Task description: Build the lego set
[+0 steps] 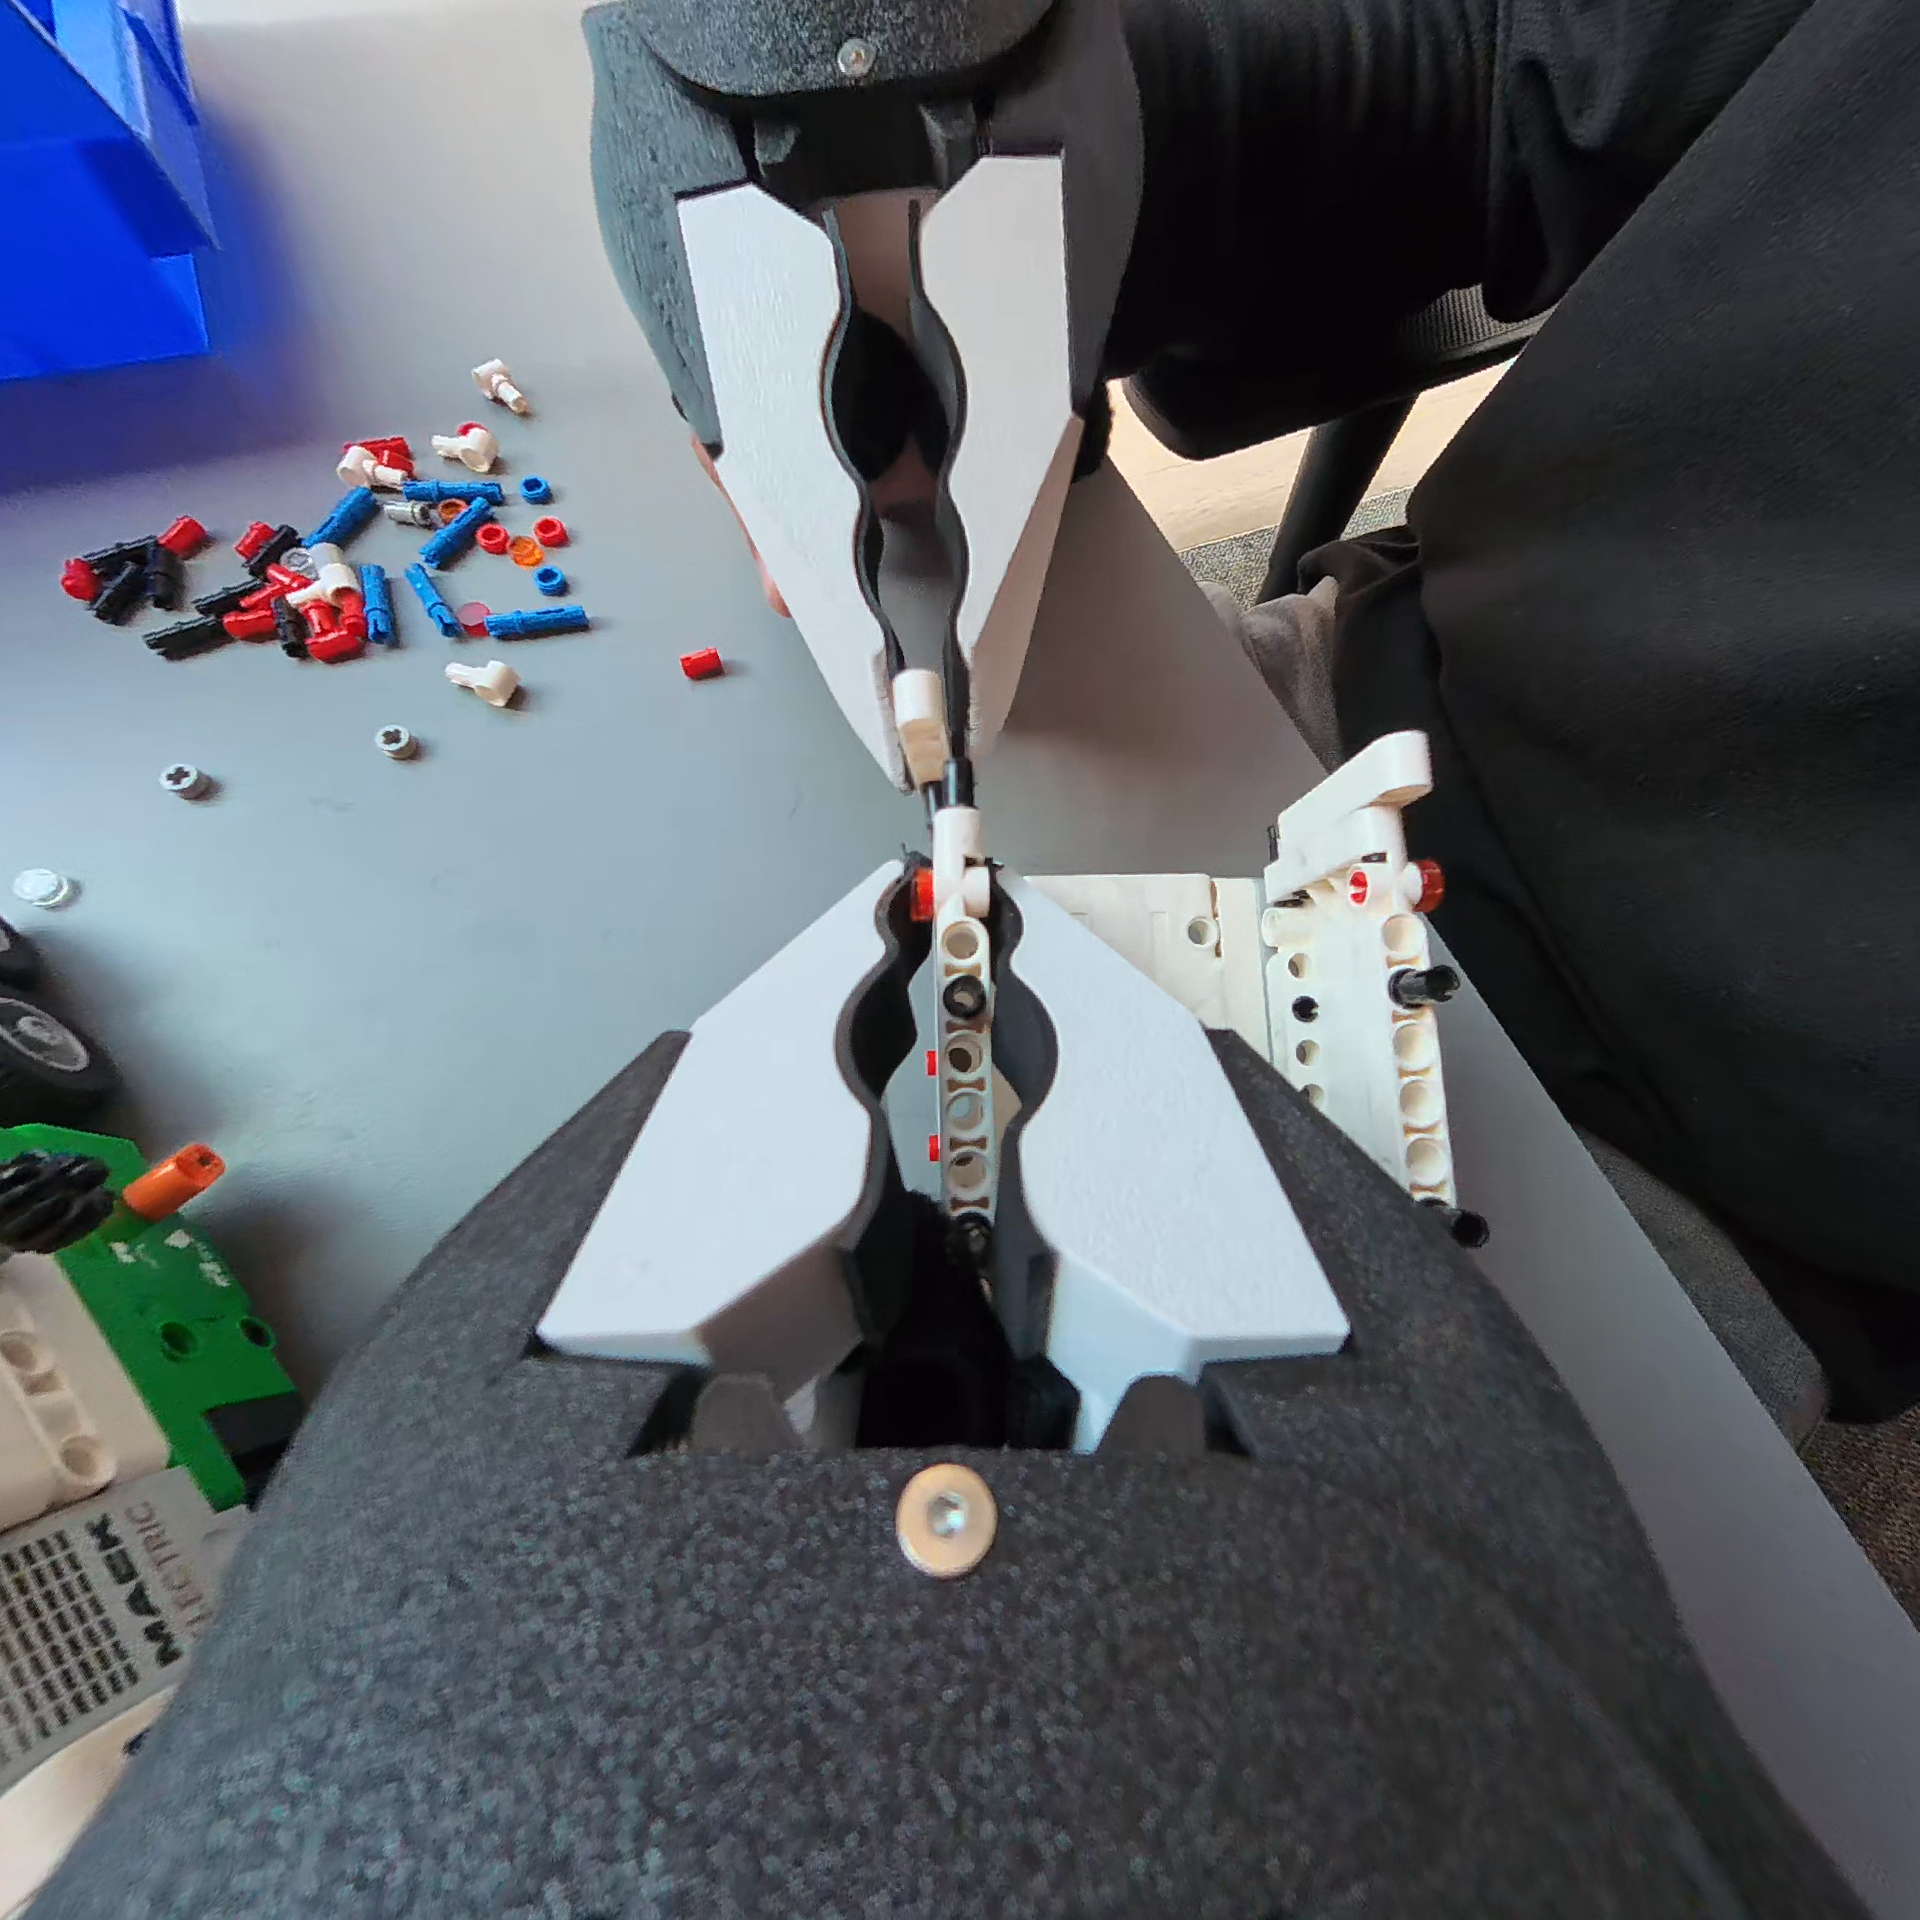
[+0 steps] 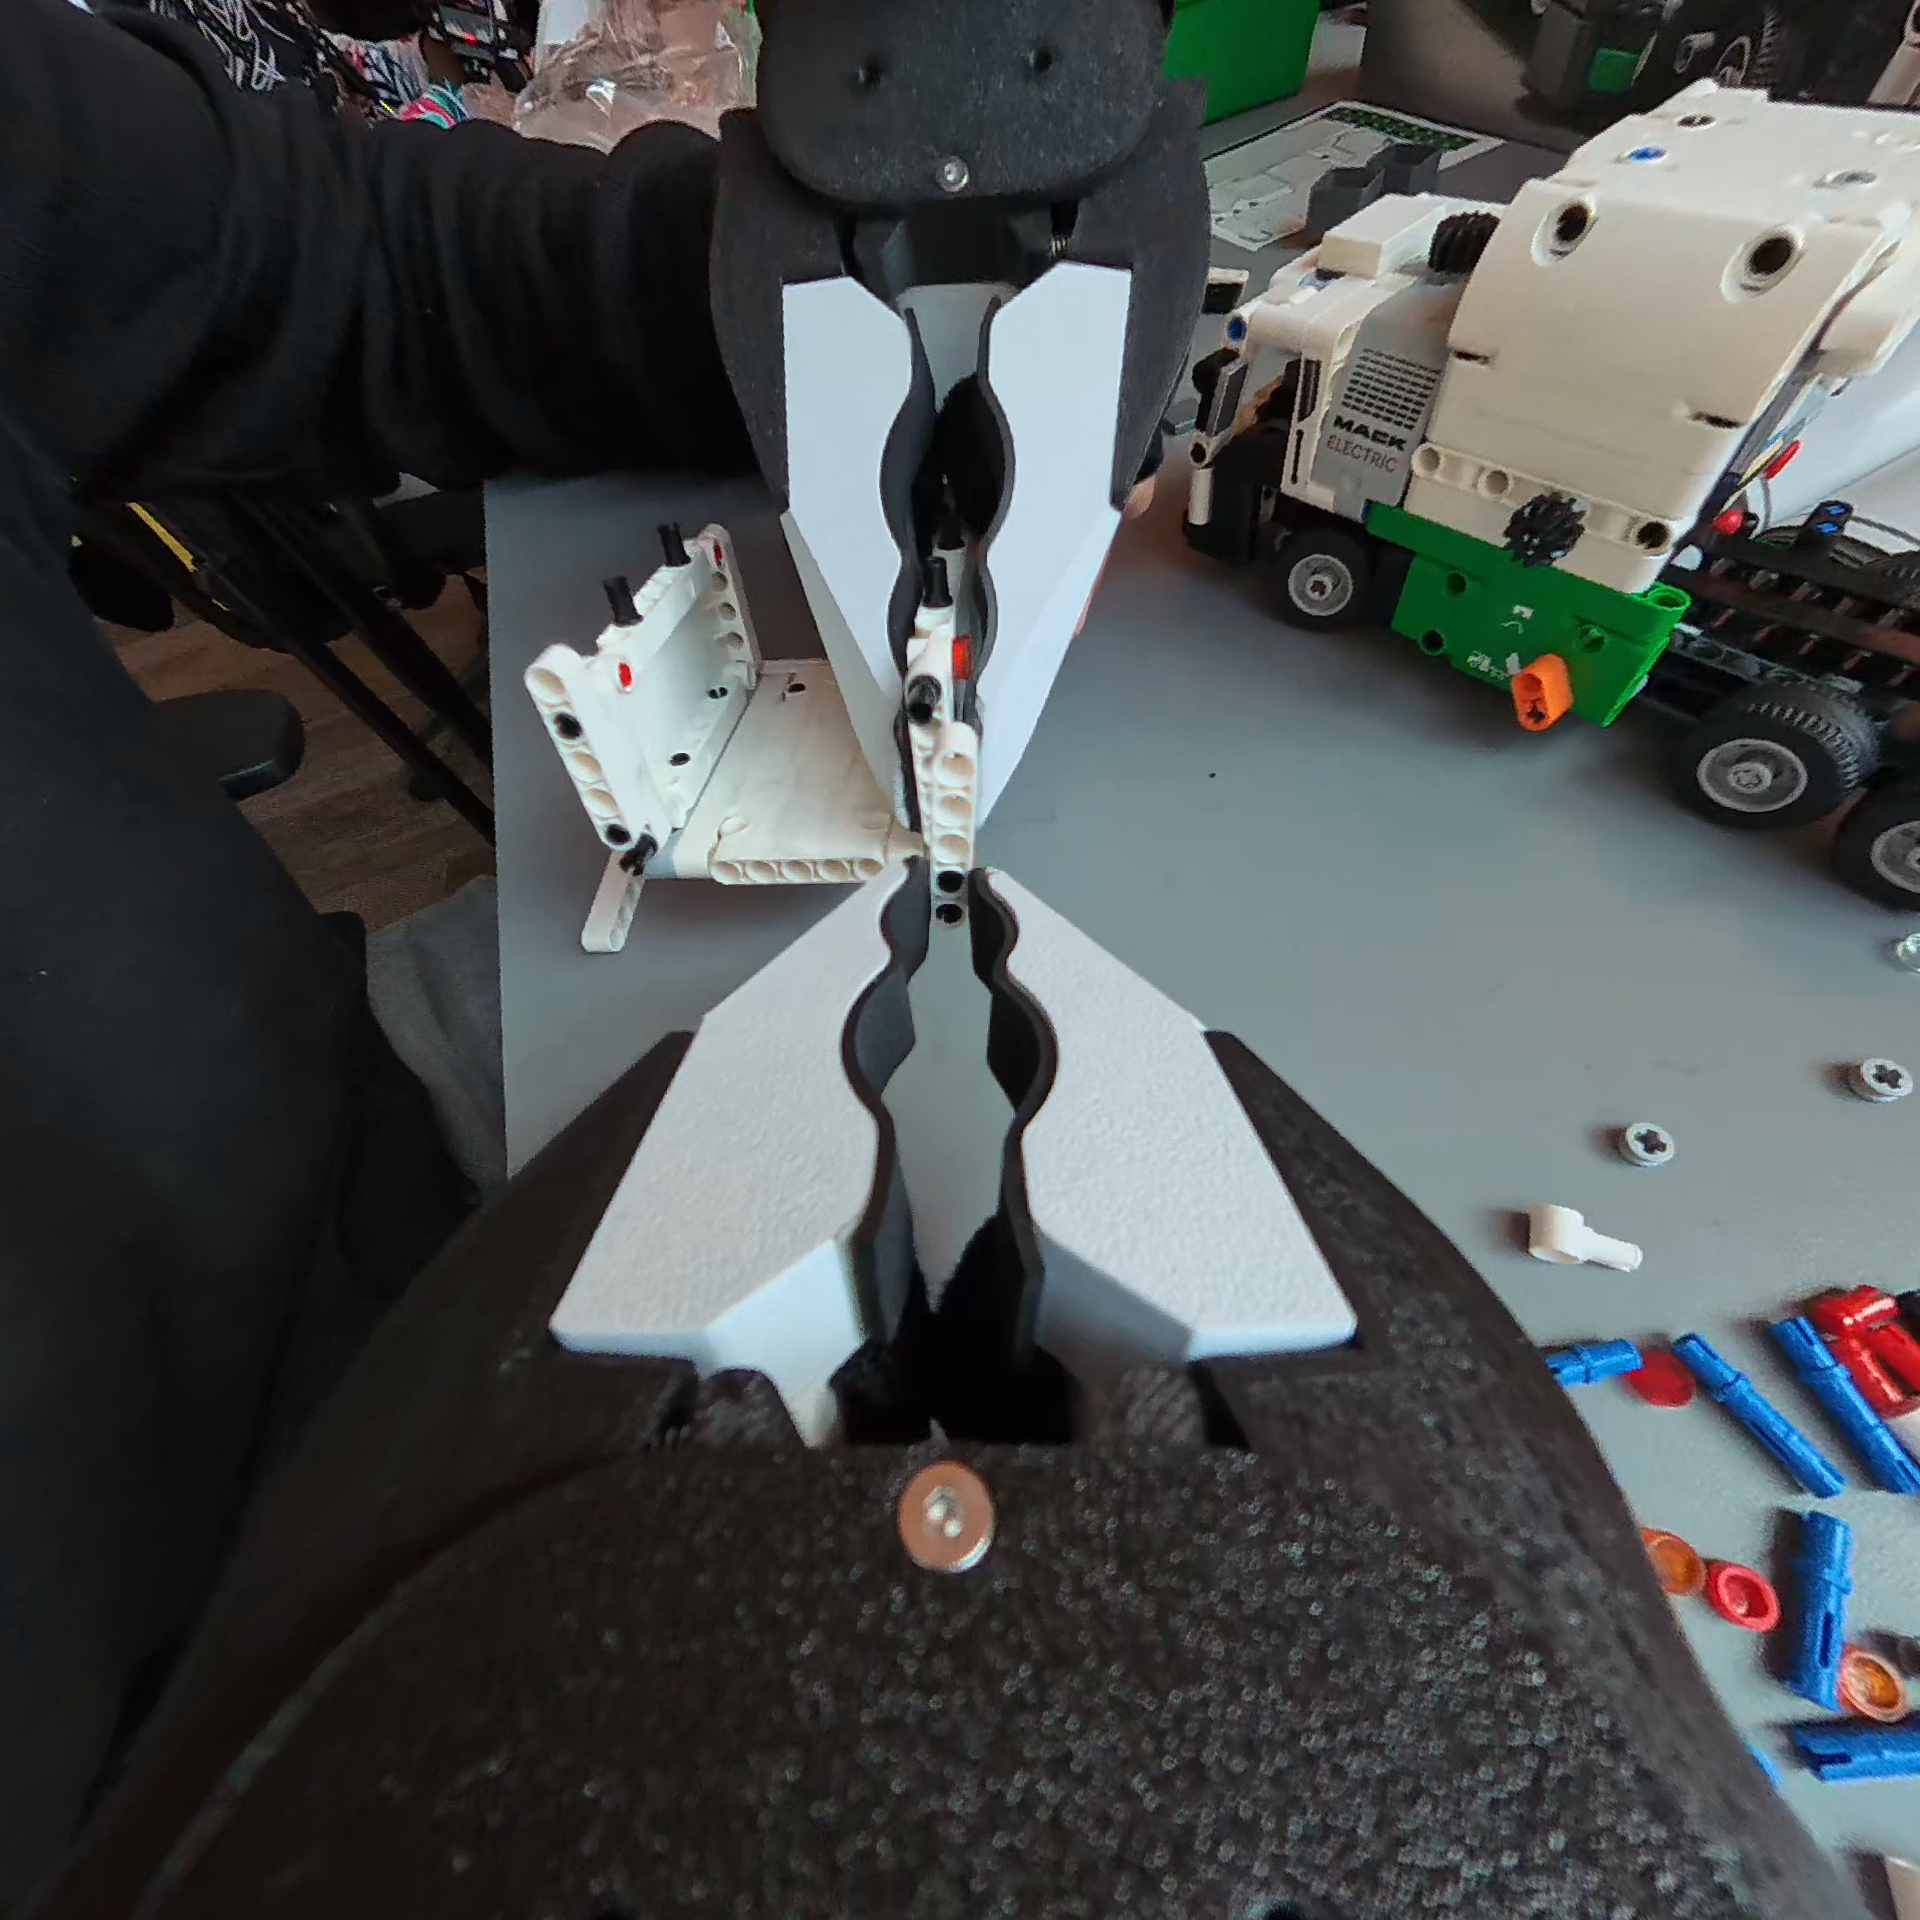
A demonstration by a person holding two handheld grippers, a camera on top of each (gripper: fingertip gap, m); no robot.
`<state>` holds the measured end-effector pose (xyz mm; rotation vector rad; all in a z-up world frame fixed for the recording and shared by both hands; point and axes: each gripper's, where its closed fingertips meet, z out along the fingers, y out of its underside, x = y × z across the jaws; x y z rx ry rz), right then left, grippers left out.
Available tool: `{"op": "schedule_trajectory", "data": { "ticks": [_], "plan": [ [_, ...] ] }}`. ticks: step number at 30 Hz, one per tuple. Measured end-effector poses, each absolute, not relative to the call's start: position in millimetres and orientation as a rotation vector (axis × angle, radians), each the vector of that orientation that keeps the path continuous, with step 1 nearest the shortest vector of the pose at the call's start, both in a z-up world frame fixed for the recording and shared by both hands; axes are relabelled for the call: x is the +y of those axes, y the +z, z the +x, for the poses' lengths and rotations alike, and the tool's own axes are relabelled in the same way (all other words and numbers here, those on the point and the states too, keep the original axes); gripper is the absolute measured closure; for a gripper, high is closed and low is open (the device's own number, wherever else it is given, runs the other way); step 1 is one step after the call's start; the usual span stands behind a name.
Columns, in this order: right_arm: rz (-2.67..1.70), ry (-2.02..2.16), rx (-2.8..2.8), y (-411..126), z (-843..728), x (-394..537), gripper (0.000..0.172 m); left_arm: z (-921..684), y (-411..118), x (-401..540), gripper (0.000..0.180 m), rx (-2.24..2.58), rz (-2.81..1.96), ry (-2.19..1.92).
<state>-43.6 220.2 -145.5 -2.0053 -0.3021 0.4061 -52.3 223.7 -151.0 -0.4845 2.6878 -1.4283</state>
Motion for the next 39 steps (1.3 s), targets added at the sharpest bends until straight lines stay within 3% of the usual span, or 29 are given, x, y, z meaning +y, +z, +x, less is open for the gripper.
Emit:
{"op": "schedule_trajectory", "data": {
  "ticks": [39],
  "plan": [
    [-2.013, 0.352, -0.245, -146, -46, 230, 0.166, -49, -151, 227, 0.174, 2.688, -0.551, -1.462]
  ]
}}
